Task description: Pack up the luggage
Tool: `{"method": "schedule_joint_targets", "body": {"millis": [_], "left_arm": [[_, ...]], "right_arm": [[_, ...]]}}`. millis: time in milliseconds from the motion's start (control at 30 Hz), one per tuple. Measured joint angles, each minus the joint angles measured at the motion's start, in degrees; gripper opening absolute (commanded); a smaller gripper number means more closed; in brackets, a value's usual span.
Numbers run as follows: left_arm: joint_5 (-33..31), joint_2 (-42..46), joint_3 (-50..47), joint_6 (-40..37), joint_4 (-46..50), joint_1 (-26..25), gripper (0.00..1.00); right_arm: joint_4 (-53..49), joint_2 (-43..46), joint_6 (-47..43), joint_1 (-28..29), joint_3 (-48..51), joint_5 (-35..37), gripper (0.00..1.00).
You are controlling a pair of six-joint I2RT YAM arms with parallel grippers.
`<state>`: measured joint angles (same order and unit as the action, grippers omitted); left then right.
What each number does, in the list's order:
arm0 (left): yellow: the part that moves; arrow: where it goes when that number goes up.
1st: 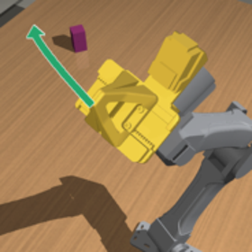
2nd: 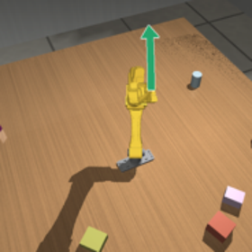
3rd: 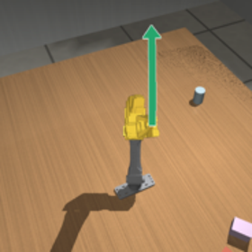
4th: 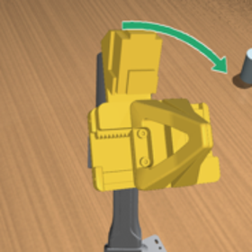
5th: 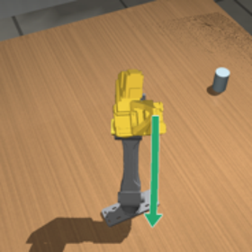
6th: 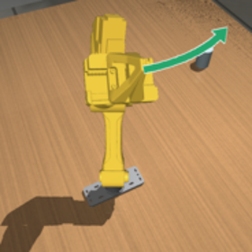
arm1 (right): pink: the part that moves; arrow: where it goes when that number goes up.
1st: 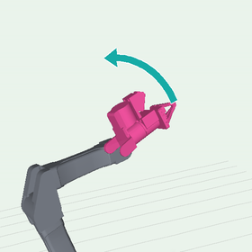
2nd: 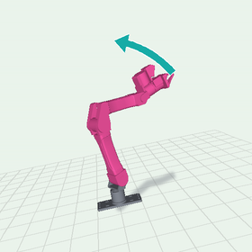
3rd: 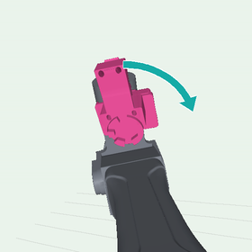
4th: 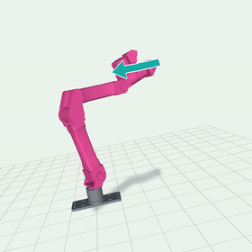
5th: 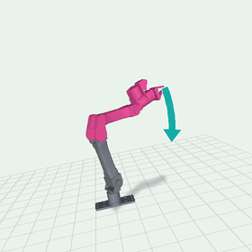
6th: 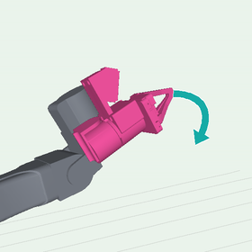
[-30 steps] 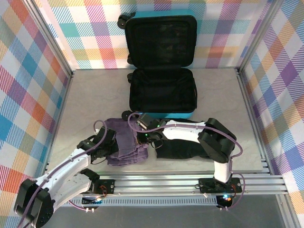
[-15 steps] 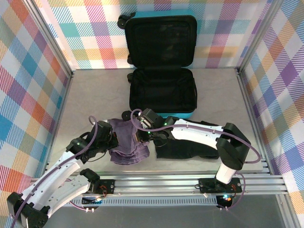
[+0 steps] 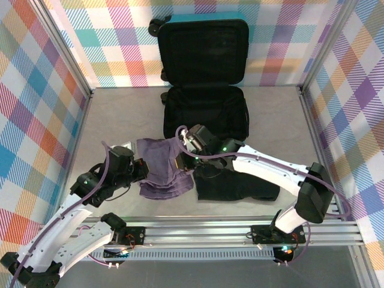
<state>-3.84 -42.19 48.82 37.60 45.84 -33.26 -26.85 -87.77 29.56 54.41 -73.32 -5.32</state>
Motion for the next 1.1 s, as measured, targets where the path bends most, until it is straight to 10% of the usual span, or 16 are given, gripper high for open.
{"method": "schedule_joint_targets", "body": {"millis": [600, 1100], "left_arm": [[-2.1, -31.8, 21.3, -8.0, -20.0, 0.0, 0.0], [3.6, -67.2, 42.7, -12.5, -31.2, 6.1, 0.01]], "right_arm": [[-5.2, -1.5, -7.4, -21.8, -14.2, -7.8, 0.0], [-7.7, -31.0, -11.3, -36.2, -36.3, -15.4, 0.0]]}}
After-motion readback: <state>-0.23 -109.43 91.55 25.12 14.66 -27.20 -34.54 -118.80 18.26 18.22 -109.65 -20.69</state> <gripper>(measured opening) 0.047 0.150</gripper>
